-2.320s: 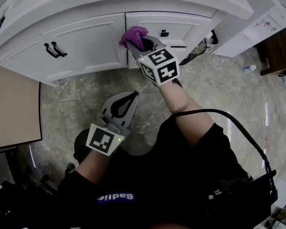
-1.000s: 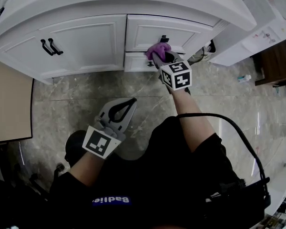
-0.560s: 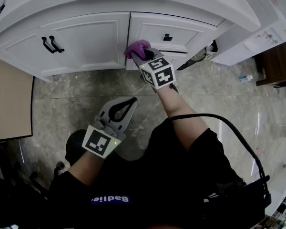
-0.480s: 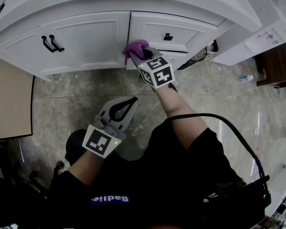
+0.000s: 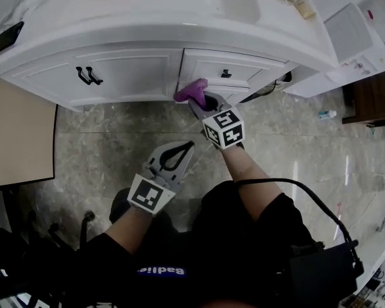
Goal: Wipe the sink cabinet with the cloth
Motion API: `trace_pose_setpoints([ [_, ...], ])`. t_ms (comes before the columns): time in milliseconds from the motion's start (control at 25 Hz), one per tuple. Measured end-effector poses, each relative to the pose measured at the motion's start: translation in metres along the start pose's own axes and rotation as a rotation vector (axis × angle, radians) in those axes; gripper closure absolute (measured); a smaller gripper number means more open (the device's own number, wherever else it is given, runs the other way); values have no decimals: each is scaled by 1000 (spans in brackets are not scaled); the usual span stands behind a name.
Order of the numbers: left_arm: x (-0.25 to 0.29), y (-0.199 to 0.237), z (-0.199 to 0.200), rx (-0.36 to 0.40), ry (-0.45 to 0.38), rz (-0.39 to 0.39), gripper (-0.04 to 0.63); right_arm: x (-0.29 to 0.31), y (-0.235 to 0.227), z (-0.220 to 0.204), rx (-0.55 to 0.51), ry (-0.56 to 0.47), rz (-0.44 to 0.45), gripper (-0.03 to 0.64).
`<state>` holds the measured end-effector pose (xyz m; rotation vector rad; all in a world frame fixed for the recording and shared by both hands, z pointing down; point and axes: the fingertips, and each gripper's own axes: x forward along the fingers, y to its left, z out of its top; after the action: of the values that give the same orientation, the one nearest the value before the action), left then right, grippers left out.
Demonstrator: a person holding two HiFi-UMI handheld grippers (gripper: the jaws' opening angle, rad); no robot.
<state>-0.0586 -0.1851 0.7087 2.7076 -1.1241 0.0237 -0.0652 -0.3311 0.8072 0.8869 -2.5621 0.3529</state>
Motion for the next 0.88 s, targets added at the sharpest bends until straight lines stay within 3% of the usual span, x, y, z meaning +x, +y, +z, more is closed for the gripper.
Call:
trace_pose_setpoints([
  [160,-8,-7,66,-64,36,23,591,-63,33,22,46,49,41,555],
  [400,-25,-57,213,0,70,-32,591,-181,95,117,17,68,92,555],
  [560,-44,-98,306,25,83,-66,591,-257,132,186,54,54,117,555],
  [880,-83,-146,427,23,65,-33,591,-363,169,303,51,-13,126,555],
])
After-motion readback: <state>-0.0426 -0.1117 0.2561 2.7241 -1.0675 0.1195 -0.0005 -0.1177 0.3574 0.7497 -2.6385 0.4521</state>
